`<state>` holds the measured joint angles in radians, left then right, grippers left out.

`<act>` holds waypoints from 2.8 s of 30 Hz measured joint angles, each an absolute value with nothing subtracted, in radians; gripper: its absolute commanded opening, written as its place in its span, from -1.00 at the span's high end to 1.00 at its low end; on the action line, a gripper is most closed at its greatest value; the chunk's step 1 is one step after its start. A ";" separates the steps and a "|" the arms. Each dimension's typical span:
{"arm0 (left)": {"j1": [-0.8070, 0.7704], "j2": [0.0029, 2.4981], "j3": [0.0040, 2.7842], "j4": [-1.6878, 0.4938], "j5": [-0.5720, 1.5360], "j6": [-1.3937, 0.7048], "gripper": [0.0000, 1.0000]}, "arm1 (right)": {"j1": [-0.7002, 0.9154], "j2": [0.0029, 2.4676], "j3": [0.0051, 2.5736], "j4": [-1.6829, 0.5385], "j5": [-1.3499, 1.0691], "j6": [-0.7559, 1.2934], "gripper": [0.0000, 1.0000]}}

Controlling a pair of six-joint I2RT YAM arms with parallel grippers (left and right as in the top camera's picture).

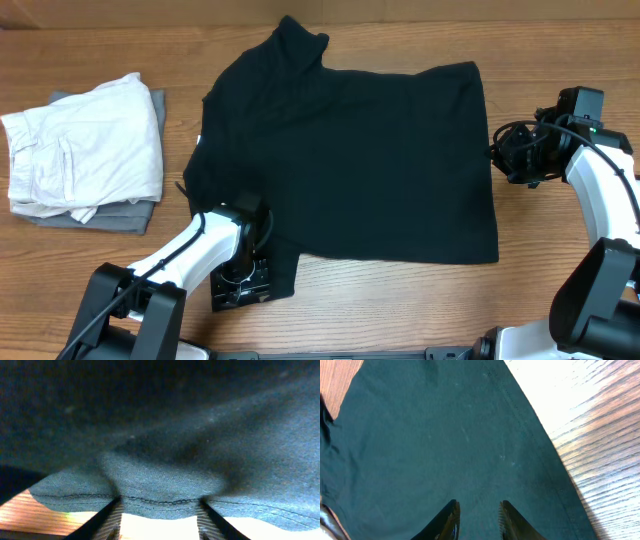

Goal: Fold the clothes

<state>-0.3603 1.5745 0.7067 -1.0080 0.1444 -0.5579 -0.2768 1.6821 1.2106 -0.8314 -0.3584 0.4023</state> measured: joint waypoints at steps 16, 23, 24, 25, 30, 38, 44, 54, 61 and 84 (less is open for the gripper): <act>-0.360 1.575 0.768 -1.133 0.136 -0.568 0.92 | -0.277 1.682 1.211 -0.863 -0.351 0.398 0.41; -0.360 1.575 1.027 -1.319 0.038 -0.510 0.92 | -0.287 1.682 1.211 -0.896 -0.339 0.395 0.41; -0.360 1.575 1.065 -1.328 0.012 -0.499 0.92 | -0.291 1.682 1.211 -0.907 -0.338 0.395 0.41; -0.359 1.575 1.102 -1.332 -0.018 -0.492 0.92 | -0.294 1.682 1.211 -0.915 -0.337 0.395 0.40; -0.338 1.575 1.233 -1.244 -0.152 -0.421 0.91 | -0.302 1.682 1.211 -0.963 -0.319 0.393 0.38; -0.312 1.576 1.261 -1.054 -0.196 -0.303 0.92 | -0.302 1.682 1.187 -1.014 -0.253 0.392 0.24; -0.312 1.578 1.262 -1.045 -0.199 -0.282 0.92 | -0.307 1.682 1.084 -1.015 -0.216 0.392 0.24; -0.312 1.578 1.262 -1.050 -0.199 -0.274 0.92 | -0.313 1.682 0.926 -1.004 -0.199 0.403 0.25; -0.312 1.579 1.261 -1.055 -0.200 -0.254 0.92 | -0.392 1.682 0.925 -1.025 -0.204 0.400 0.43; -0.312 1.579 1.262 -1.023 -0.200 -0.250 0.84 | -0.545 1.637 0.713 -0.868 -0.528 0.282 0.67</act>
